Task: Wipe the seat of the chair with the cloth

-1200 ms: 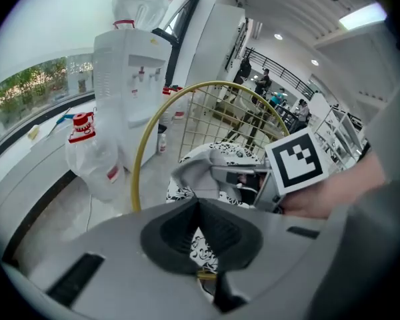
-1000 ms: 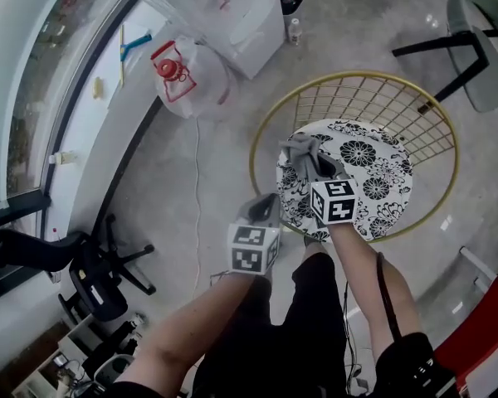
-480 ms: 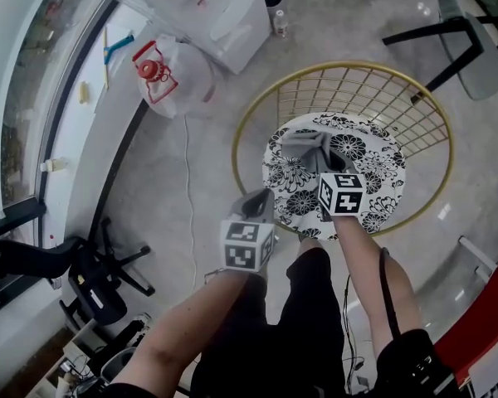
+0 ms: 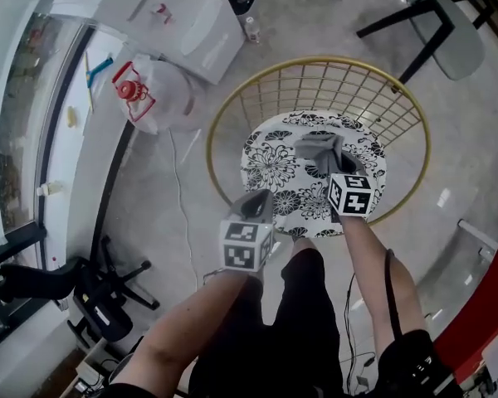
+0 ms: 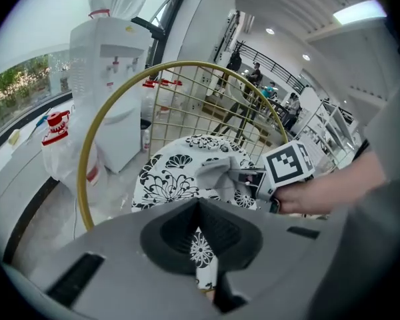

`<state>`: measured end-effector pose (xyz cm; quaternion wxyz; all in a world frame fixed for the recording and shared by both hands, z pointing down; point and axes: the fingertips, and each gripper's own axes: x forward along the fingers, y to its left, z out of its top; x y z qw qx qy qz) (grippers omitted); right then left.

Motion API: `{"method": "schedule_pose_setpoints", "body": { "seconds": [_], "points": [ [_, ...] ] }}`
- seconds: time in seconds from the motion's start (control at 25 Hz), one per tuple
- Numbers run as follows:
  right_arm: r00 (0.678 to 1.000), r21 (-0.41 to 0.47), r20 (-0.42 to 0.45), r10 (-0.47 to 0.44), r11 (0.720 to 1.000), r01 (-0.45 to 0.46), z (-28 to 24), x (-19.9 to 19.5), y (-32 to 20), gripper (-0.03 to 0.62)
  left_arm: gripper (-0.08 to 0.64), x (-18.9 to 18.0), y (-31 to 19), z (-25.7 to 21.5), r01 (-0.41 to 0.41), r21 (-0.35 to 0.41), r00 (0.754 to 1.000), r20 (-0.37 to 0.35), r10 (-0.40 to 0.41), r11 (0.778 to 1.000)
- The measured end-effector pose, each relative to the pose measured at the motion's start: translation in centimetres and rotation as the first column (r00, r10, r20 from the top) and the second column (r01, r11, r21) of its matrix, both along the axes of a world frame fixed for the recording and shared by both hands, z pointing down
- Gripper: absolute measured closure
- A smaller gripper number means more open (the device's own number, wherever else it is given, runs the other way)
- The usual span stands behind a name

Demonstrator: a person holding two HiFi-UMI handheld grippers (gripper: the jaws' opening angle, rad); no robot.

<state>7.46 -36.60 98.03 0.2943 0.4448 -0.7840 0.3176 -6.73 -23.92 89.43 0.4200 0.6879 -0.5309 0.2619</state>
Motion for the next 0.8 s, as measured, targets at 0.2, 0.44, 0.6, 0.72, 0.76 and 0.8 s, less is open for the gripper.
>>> {"method": "schedule_pose_setpoints", "body": {
  "seconds": [0.2, 0.44, 0.6, 0.72, 0.76, 0.8],
  "points": [
    [0.998, 0.008, -0.027, 0.048, 0.999, -0.048, -0.2, 6.0, -0.4, 0.566, 0.554, 4.4, -0.8, -0.1, -0.039, 0.006, 0.999, -0.008, 0.039, 0.999],
    [0.992, 0.02, -0.068, 0.11, 0.994, -0.109, -0.7, 11.4, -0.7, 0.566, 0.554, 7.5, -1.2, -0.5, -0.074, 0.013, 0.997, -0.013, 0.074, 0.997],
    [0.985, 0.025, -0.115, 0.131, 0.991, -0.129, -2.8, 13.9, 0.1, 0.566, 0.554, 8.3, -0.8, -2.6, -0.079, 0.023, 0.997, -0.016, 0.08, 0.997],
    [0.978, 0.033, -0.138, 0.154, 0.988, -0.151, -5.2, 16.4, 1.3, 0.566, 0.554, 9.7, 0.0, -4.8, -0.091, 0.027, 0.996, -0.016, 0.091, 0.996],
    [0.976, 0.04, -0.148, 0.162, 0.987, -0.158, -5.7, 17.3, 1.9, 0.566, 0.554, 10.3, 0.4, -5.3, -0.099, 0.033, 0.995, -0.016, 0.099, 0.995],
    [0.973, 0.045, -0.159, 0.17, 0.985, -0.165, -6.2, 18.1, 2.5, 0.566, 0.554, 10.7, 0.8, -5.7, -0.106, 0.037, 0.994, -0.016, 0.107, 0.994]
  ]
}}
